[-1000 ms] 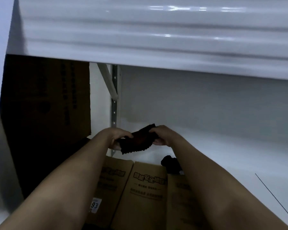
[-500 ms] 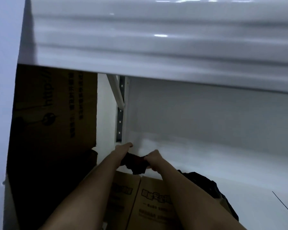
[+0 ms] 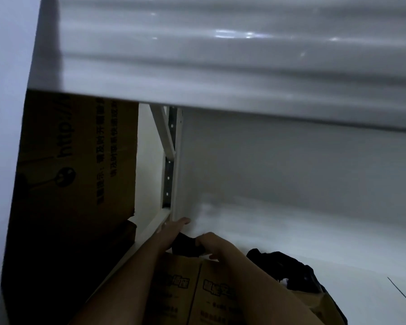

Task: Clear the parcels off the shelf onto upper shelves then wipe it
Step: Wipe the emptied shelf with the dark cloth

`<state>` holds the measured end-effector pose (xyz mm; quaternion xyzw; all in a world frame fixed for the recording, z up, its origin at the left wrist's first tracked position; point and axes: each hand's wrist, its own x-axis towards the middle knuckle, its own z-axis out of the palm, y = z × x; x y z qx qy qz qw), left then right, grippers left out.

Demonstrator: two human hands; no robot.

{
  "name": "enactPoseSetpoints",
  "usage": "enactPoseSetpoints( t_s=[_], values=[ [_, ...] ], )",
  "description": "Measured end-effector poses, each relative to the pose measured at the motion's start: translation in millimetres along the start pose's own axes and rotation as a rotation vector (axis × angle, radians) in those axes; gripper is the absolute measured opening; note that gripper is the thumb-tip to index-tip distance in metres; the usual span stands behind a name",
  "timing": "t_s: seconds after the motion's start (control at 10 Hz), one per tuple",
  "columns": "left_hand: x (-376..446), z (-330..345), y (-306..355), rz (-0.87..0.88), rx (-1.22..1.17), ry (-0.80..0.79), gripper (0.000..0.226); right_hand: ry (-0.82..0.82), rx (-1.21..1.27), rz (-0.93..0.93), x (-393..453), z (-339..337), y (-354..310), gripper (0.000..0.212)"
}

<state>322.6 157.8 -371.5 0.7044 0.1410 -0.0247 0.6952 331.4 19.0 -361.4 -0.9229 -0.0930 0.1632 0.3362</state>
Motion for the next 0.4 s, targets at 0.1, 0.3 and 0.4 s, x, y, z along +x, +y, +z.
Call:
enactPoseSetpoints(
  t_s=[0.1, 0.3, 0.4],
  values=[
    [-13.8, 6.7, 8.3, -0.047, 0.069, -0.017, 0.087, -0.082, -0.236, -0.016, -2.1, -1.6, 1.4, 0.024],
    [7.0, 10.8, 3.3, -0.065, 0.145, -0.048, 0.085, -0.125, -0.414, -0.029, -4.0, -11.8, 9.7, 0.032],
    [-8.3, 17.1, 9.6, -0.026, 0.136, -0.01, 0.062, -0.116, -0.52, -0.09, -6.5, -27.1, 6.2, 0.023]
  ],
)
